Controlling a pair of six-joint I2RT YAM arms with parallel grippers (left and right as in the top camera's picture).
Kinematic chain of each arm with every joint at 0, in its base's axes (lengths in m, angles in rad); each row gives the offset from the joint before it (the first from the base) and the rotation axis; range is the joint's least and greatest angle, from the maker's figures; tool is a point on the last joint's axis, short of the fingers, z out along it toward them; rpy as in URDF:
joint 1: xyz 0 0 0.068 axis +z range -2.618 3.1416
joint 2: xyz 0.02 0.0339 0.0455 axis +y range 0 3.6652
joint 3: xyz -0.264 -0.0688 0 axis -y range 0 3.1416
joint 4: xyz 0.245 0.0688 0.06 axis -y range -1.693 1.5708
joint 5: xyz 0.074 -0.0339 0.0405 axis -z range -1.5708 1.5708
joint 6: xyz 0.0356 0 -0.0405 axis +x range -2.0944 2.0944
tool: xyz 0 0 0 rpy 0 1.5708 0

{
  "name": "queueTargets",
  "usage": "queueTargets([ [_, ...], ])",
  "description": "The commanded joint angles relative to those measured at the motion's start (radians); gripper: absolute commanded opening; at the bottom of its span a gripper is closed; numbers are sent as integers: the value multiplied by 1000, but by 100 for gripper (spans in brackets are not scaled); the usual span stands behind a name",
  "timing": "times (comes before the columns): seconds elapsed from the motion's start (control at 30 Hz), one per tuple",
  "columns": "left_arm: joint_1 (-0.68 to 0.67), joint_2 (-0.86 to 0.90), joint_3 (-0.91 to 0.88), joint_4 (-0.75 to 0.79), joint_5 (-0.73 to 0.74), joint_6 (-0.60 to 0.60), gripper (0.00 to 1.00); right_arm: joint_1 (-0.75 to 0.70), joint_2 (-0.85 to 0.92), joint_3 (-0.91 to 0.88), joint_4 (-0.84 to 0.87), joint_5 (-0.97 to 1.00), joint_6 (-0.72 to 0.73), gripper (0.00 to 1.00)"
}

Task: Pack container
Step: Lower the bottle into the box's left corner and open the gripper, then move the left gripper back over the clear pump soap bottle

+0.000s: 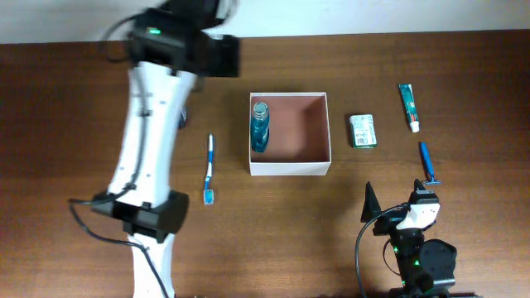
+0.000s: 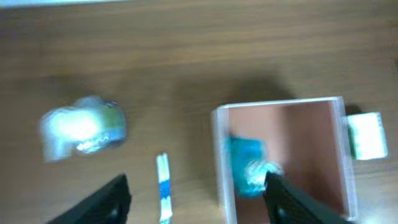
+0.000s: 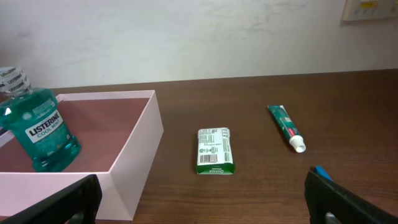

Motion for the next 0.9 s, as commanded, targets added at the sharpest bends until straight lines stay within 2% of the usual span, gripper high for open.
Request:
queueTargets([
  [0.0, 99, -6, 21, -43, -14, 54, 73, -5, -11, -9, 1, -9, 0, 99],
  [0.3, 269, 0, -46, -2, -6, 88, 68, -5, -10, -9, 1, -9, 0, 99],
  [0.6, 279, 0, -209, 156, 0, 213, 68, -5, -11, -9, 1, -9, 0, 99],
  [0.73, 278, 1, -280, 214, 1, 219, 68, -5, -11, -9, 1, -9, 0, 99],
  [0.87, 278, 3, -351, 272, 51, 270, 68, -5, -10, -9, 1, -9, 0, 99],
])
